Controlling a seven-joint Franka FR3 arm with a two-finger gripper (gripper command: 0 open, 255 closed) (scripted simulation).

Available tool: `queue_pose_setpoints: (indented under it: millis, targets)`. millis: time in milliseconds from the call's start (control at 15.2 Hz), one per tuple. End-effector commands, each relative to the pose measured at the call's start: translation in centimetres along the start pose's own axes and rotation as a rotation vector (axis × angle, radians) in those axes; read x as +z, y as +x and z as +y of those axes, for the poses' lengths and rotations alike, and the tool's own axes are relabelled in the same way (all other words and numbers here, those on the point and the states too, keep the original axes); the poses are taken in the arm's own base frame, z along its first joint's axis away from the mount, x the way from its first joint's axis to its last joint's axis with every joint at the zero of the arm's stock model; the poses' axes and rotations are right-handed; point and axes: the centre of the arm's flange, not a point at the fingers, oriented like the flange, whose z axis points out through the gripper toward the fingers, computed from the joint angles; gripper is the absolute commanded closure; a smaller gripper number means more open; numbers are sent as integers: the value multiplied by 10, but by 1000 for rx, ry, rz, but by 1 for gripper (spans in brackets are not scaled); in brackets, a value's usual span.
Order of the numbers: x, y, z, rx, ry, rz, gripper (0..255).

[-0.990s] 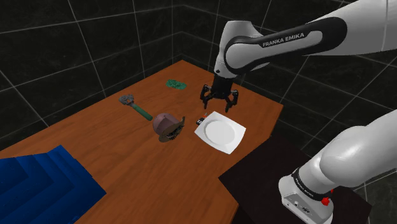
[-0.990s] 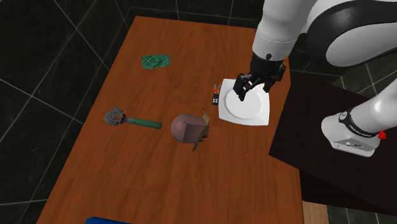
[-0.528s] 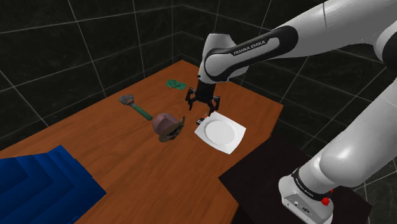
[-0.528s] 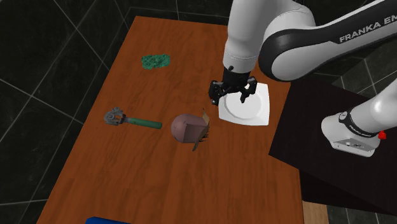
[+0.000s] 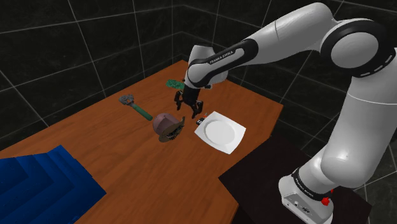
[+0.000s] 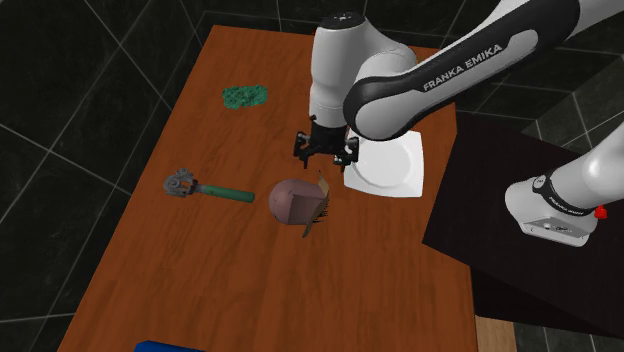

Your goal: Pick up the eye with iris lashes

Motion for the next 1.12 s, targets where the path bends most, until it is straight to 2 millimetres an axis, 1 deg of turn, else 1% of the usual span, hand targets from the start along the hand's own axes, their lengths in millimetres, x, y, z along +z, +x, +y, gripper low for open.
queue_pose_setpoints:
  millis: [0, 330, 396, 528, 594, 1056]
  targets:
    - [9, 3, -7, 20, 4, -2, 0]
    - [35, 10, -6, 20, 4, -2, 0]
    - [43, 12, -6, 20, 4, -2, 0]
    - [43, 12, -6, 20, 4, -2, 0]
    - [43, 12, -6, 20, 4, -2, 255]
    - [43, 12, -6, 20, 4, -2, 255]
